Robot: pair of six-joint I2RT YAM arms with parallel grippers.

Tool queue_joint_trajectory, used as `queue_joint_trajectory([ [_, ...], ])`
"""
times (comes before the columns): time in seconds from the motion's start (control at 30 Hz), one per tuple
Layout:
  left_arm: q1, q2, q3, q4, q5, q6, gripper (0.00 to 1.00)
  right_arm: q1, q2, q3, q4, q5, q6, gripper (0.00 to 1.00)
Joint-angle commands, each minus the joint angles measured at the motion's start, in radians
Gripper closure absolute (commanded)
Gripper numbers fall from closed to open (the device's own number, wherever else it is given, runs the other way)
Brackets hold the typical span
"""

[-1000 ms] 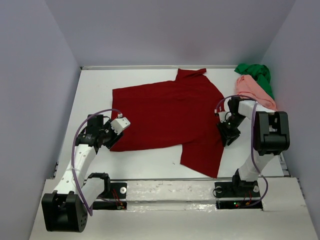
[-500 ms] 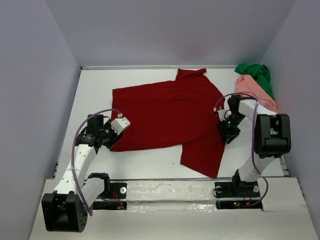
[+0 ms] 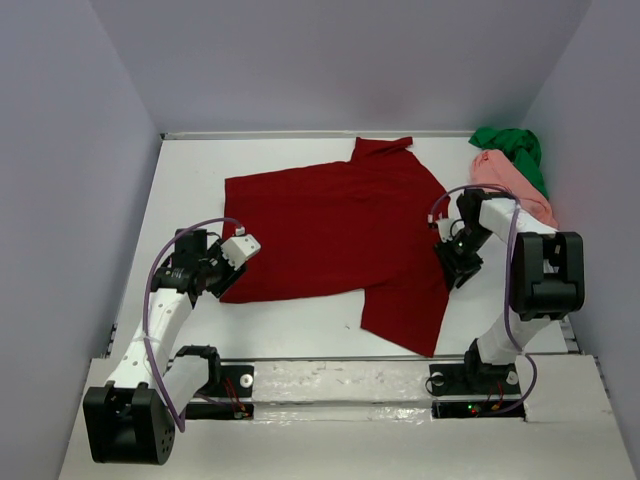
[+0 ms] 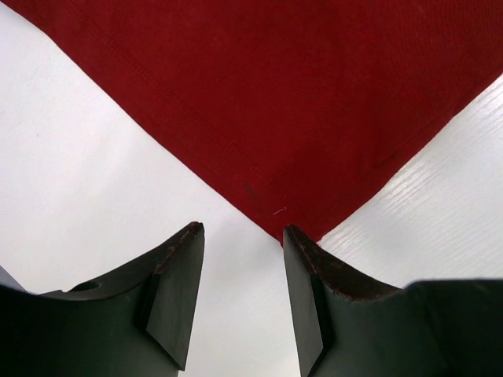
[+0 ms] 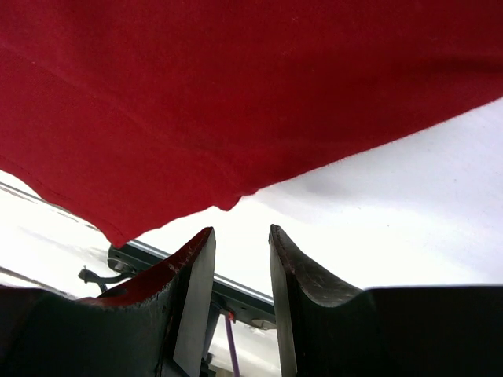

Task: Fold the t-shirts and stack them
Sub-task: Grap the side of the flattened tshirt closest away from the robot with both arms

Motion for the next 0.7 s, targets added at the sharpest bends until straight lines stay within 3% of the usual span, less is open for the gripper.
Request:
queue_joint_trajectory([
  [0.0,-0.005,-0.018,-0.007,0.01,-0.002,-0.005,0.44,0.009,0.026,0.006,-0.001,-0.012,-0.016,0.6],
  [0.67,-0.005,-0.024,-0.007,0.008,-0.008,-0.002,0.39,0.019,0.134,0.013,0.043,-0.032,-0.003,0.61],
])
